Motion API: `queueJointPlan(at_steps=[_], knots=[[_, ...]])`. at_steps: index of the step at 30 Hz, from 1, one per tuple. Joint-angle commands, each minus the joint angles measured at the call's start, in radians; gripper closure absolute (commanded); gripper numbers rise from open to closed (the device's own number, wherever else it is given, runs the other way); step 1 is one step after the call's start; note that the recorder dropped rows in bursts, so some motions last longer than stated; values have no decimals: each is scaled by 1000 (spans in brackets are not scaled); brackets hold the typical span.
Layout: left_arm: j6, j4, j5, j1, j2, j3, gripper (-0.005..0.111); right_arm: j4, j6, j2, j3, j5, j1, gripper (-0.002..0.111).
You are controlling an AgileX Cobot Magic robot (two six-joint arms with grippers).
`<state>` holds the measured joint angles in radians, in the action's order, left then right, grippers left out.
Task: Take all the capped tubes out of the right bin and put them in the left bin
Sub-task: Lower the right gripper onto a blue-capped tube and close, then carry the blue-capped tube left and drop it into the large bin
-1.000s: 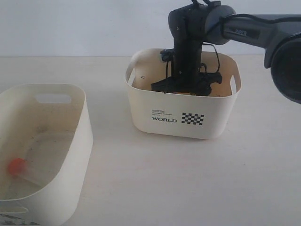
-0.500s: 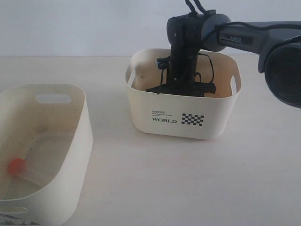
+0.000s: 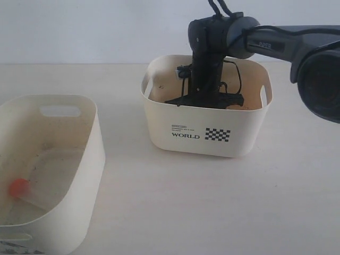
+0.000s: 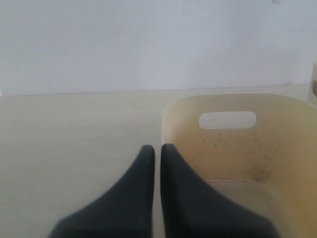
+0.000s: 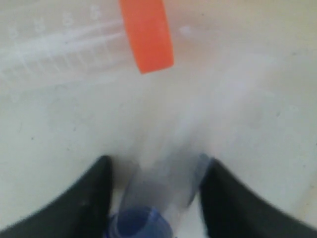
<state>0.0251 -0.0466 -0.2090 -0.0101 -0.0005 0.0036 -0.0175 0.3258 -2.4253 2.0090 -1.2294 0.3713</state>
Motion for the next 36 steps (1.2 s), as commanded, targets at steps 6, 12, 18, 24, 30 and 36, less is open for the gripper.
queueJointPlan(at_steps=[6,12,18,24,30,36], knots=[[10,-2,0,0,0,-4,102,4,-29,76,-8,8,-2,107],[10,-2,0,0,0,-4,102,11,-48,336,-8,8,-2,107],[10,-2,2,0,0,-4,102,-41,-154,387,-6,8,-2,108],[10,-2,0,0,0,-4,102,-209,-281,439,-8,8,60,109],[10,-2,0,0,0,-4,102,-214,-342,467,-8,8,243,109],[10,-2,0,0,0,-4,102,-214,-377,458,-8,52,424,109]])
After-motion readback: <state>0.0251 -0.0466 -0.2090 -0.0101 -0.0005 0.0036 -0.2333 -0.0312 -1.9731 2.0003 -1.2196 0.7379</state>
